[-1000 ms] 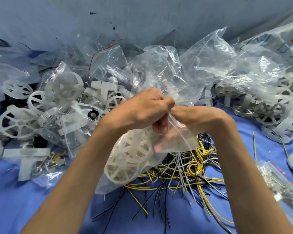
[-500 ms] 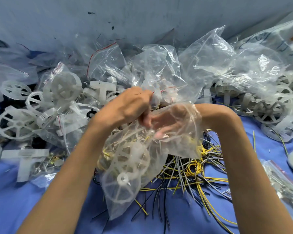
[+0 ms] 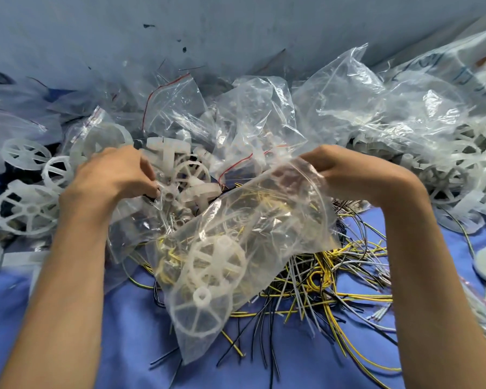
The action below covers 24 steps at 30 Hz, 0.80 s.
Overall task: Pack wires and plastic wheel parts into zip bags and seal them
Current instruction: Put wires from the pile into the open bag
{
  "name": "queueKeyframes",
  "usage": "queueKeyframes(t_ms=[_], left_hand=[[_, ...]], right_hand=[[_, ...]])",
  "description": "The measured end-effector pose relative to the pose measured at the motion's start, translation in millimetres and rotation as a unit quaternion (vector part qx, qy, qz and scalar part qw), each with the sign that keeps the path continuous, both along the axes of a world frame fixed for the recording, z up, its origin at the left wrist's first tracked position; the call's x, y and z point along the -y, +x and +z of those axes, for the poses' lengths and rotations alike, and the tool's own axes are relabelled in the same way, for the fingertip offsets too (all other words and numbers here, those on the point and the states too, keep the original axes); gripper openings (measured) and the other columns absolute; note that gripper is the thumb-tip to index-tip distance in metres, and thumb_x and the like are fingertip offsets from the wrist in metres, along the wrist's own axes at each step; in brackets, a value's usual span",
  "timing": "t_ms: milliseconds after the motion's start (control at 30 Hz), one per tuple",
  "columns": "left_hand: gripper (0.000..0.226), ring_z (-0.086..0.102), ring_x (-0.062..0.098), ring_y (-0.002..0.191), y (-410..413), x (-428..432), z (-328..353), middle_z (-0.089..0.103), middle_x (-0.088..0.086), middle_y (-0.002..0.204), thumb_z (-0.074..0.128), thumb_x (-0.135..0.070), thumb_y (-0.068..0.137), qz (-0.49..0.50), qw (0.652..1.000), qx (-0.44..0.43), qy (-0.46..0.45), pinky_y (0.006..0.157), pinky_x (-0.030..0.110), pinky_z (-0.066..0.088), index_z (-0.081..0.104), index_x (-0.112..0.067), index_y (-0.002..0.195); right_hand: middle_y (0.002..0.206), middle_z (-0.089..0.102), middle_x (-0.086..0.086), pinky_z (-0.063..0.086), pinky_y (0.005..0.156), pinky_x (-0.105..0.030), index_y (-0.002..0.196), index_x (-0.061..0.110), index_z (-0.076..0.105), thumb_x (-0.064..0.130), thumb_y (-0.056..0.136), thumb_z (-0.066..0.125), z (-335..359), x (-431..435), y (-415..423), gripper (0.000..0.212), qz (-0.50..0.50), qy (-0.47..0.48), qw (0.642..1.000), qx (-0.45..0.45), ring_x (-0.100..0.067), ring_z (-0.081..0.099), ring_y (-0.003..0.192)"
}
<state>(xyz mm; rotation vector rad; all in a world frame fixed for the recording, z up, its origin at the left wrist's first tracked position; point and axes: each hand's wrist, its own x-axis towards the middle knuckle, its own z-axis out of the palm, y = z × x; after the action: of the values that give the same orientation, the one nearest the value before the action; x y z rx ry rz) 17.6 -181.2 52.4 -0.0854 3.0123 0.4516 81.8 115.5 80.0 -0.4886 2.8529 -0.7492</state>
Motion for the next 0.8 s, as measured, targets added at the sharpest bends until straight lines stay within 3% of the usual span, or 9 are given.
queueKeyframes(t_ms=[133,267,367,433,500,600,633,700,800], left_hand=[[0.016,0.064,0.020,0.089,1.3,-3.6,-2.3,0.071,-0.003,0.081,0.081,-0.020,0.067,-0.011,1.000,0.016,-0.003,0.090,0.041,0.051,0.069,-0.030,0.068],[0.014,0.062,0.015,0.082,0.7,-16.2,1.7,0.069,-0.007,0.077,0.079,-0.021,0.067,-0.040,0.997,0.024,-0.065,0.081,0.034,0.051,0.067,-0.028,0.071],[0.011,0.064,0.015,0.077,0.1,-24.7,14.0,0.069,-0.006,0.069,0.079,-0.018,0.067,-0.059,0.993,0.044,-0.097,0.079,0.033,0.052,0.071,-0.024,0.072],[0.011,0.064,0.017,0.079,1.5,-28.2,25.1,0.069,-0.005,0.069,0.080,-0.020,0.068,-0.075,0.991,0.047,-0.096,0.079,0.032,0.052,0.069,-0.024,0.070],[0.014,0.063,0.016,0.077,6.3,-31.9,39.4,0.069,-0.005,0.073,0.080,-0.023,0.071,-0.098,0.992,0.029,-0.068,0.073,0.029,0.049,0.067,-0.026,0.069],[0.013,0.057,0.009,0.070,21.3,-41.6,62.9,0.064,-0.008,0.076,0.078,-0.034,0.072,-0.137,0.989,-0.040,-0.030,0.060,0.024,0.039,0.065,-0.029,0.071],[0.014,0.055,0.006,0.068,27.1,-46.0,68.4,0.063,-0.010,0.076,0.077,-0.036,0.072,-0.147,0.987,-0.065,-0.014,0.057,0.022,0.036,0.065,-0.030,0.072],[0.015,0.055,0.001,0.061,37.0,-55.4,72.2,0.063,-0.014,0.073,0.076,-0.039,0.071,-0.163,0.980,-0.109,0.040,0.051,0.020,0.037,0.065,-0.029,0.073],[0.018,0.058,-0.001,0.055,46.0,-71.8,65.9,0.065,-0.011,0.067,0.079,-0.036,0.070,-0.182,0.956,-0.156,0.167,0.045,0.013,0.043,0.067,-0.025,0.078]], right_hand=[[0.093,0.072,0.009,0.052,0.084,-0.039,0.098,0.034,0.071,0.046,0.086,0.058,-0.4,2.3,-1.7,0.022,0.004,-0.043,0.999,-0.017,-0.015,0.066,0.094],[0.100,0.072,0.003,0.052,0.087,-0.045,0.108,0.022,0.070,0.041,0.096,0.047,1.0,10.9,-1.4,0.032,-0.002,-0.031,0.999,-0.037,-0.022,0.066,0.097],[0.099,0.072,0.009,0.052,0.087,-0.037,0.104,0.022,0.071,0.036,0.097,0.047,2.4,11.7,-1.9,0.029,-0.005,-0.052,0.997,-0.048,-0.010,0.066,0.096],[0.091,0.073,0.005,0.053,0.079,-0.033,0.097,0.019,0.072,0.028,0.098,0.049,1.8,10.6,-2.9,0.025,-0.004,-0.075,0.995,-0.059,-0.011,0.066,0.086],[0.074,0.068,0.006,0.043,0.059,-0.025,0.090,0.011,0.066,0.018,0.098,0.047,0.6,7.4,-7.1,0.022,-0.010,-0.071,0.993,-0.089,-0.009,0.056,0.065],[0.064,0.064,0.015,0.032,0.048,-0.011,0.087,0.019,0.055,0.015,0.099,0.045,2.6,10.7,-7.3,0.017,-0.042,-0.146,0.983,-0.098,0.002,0.050,0.050],[0.076,0.069,0.007,0.039,0.052,-0.015,0.088,0.021,0.053,0.016,0.100,0.043,4.0,12.3,-6.5,0.016,-0.043,-0.199,0.976,-0.079,0.002,0.057,0.055],[0.092,0.069,-0.020,0.052,0.072,-0.035,0.095,0.022,0.055,0.023,0.102,0.039,7.2,14.0,-2.8,0.017,-0.016,-0.270,0.962,-0.046,-0.019,0.070,0.074],[0.094,0.070,-0.017,0.052,0.087,-0.043,0.103,0.024,0.062,0.043,0.094,0.041,9.6,17.2,2.3,0.029,0.041,-0.266,0.963,-0.016,-0.021,0.071,0.083]])
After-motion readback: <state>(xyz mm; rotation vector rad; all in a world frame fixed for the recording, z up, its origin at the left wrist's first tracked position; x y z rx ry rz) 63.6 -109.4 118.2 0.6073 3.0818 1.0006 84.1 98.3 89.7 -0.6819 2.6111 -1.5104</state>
